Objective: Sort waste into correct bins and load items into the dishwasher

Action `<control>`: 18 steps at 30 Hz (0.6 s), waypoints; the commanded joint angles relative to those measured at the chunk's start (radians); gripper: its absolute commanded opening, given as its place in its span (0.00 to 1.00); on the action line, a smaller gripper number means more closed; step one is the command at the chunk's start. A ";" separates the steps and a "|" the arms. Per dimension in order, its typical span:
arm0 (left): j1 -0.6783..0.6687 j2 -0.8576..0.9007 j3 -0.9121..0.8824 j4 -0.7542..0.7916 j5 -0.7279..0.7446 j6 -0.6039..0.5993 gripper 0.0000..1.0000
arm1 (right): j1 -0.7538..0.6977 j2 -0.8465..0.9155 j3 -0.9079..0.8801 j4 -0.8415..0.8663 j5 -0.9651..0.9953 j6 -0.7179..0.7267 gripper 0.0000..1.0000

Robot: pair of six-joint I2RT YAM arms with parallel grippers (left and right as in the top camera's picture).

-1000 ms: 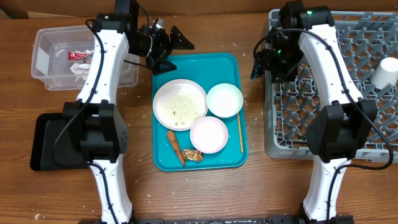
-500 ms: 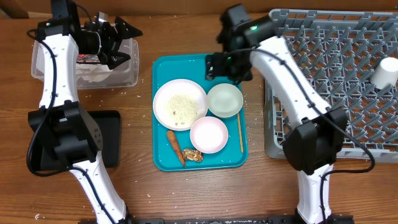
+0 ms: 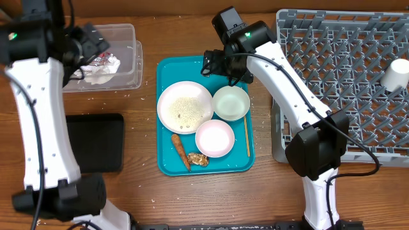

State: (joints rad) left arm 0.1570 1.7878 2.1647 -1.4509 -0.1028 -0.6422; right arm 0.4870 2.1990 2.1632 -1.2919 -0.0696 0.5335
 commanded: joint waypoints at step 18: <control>0.004 0.056 -0.011 -0.030 -0.167 -0.098 1.00 | 0.031 0.109 -0.158 0.098 0.072 0.226 0.54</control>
State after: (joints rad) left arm 0.1593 1.8423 2.1517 -1.4788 -0.2451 -0.7273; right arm 0.5171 2.3089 2.0617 -1.2427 0.0406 0.7341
